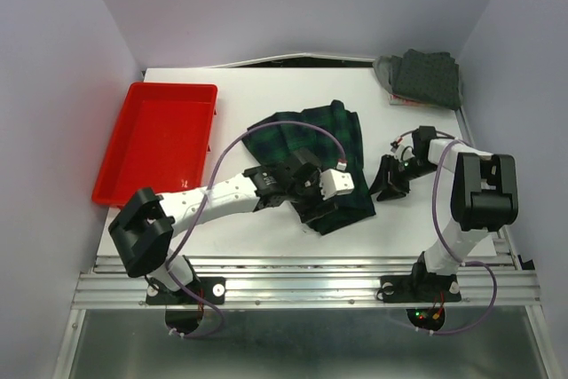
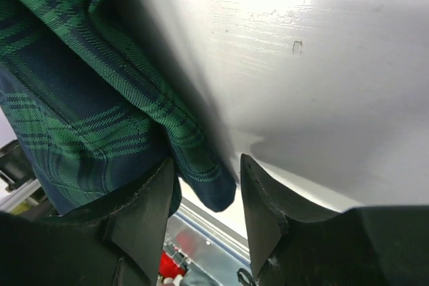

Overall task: Fold and stack the skirts
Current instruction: Fold the skirt

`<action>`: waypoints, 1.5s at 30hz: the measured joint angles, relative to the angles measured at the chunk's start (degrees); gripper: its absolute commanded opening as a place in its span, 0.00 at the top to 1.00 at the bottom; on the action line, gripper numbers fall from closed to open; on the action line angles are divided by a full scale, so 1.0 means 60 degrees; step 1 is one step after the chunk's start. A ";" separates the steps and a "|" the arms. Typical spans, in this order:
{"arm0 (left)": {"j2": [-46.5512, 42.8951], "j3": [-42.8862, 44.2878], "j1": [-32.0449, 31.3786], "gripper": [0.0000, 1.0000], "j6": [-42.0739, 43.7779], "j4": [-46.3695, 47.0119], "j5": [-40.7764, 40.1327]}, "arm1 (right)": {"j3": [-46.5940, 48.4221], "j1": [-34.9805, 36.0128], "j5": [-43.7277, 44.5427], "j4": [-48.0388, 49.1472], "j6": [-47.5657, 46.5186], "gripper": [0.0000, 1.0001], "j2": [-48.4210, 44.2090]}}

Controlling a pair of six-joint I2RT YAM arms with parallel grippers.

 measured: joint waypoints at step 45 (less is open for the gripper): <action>0.3774 0.1024 -0.1038 0.57 0.0364 0.1818 0.0827 | -0.0517 -0.0011 -0.1421 0.0550 -0.0015 0.68 0.0772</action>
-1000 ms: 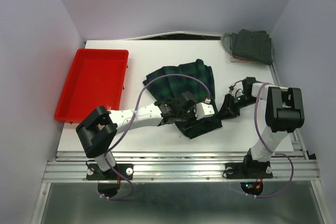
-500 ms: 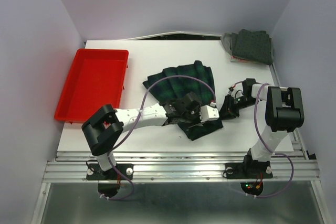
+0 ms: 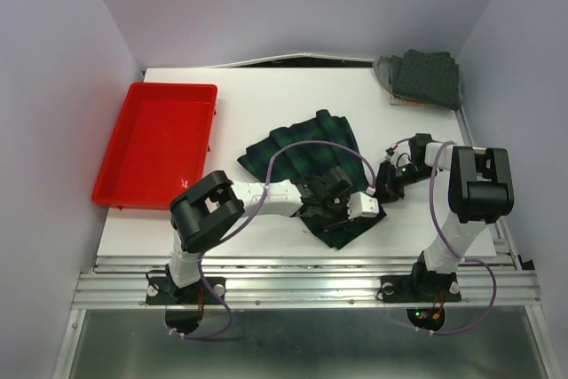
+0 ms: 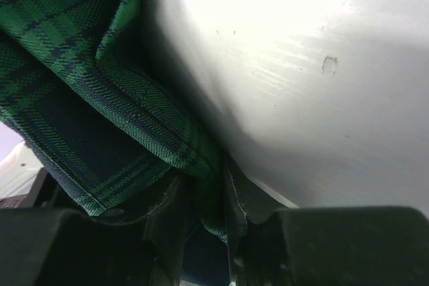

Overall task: Fold and stack the skirts
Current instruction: Fold the skirt

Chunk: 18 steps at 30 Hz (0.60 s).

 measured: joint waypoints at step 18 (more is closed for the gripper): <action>-0.0026 -0.0466 0.0208 0.45 0.0656 0.1038 0.0393 | 0.3118 -0.0197 -0.0193 -0.2568 -0.1475 0.70 -0.0219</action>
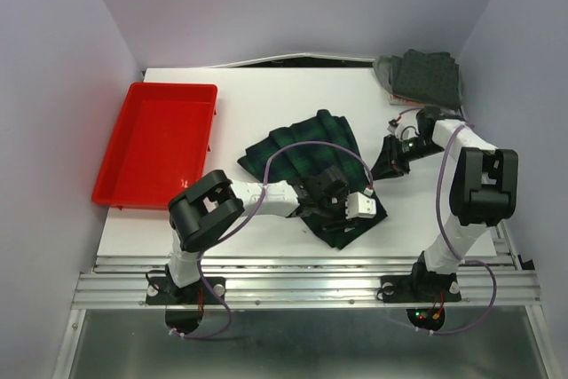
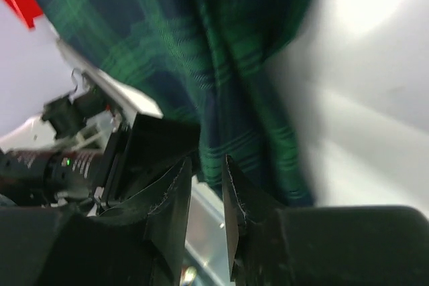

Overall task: Fold and stack the skirts
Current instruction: Fold the skirt

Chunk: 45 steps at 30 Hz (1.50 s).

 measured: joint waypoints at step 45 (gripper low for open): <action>-0.0266 0.4226 0.4127 0.57 -0.4335 -0.0616 0.2164 | -0.1781 0.1133 0.1115 0.0707 0.0911 0.76 0.1322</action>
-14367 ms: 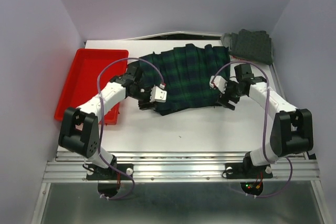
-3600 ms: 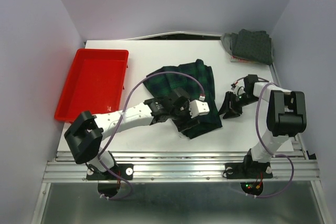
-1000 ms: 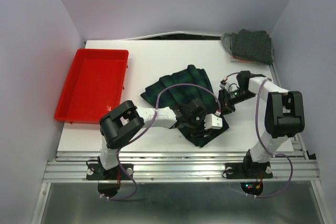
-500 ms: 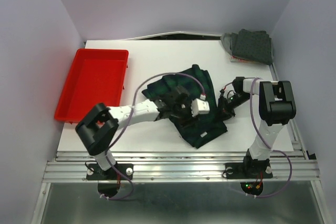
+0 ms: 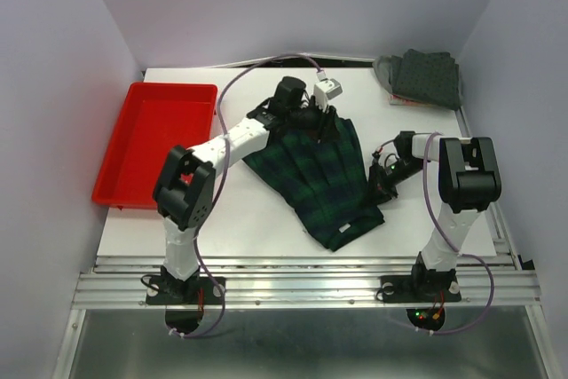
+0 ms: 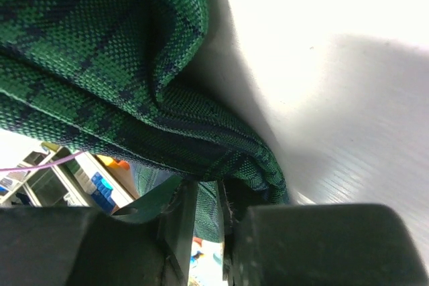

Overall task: Fold and stack the skirts
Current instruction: Fold the skirt

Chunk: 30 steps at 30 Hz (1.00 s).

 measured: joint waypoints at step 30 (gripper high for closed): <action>0.5089 0.3410 0.1351 0.55 -0.1563 -0.0102 0.2594 | -0.1089 0.0474 -0.3450 0.3402 0.0922 0.63 0.0331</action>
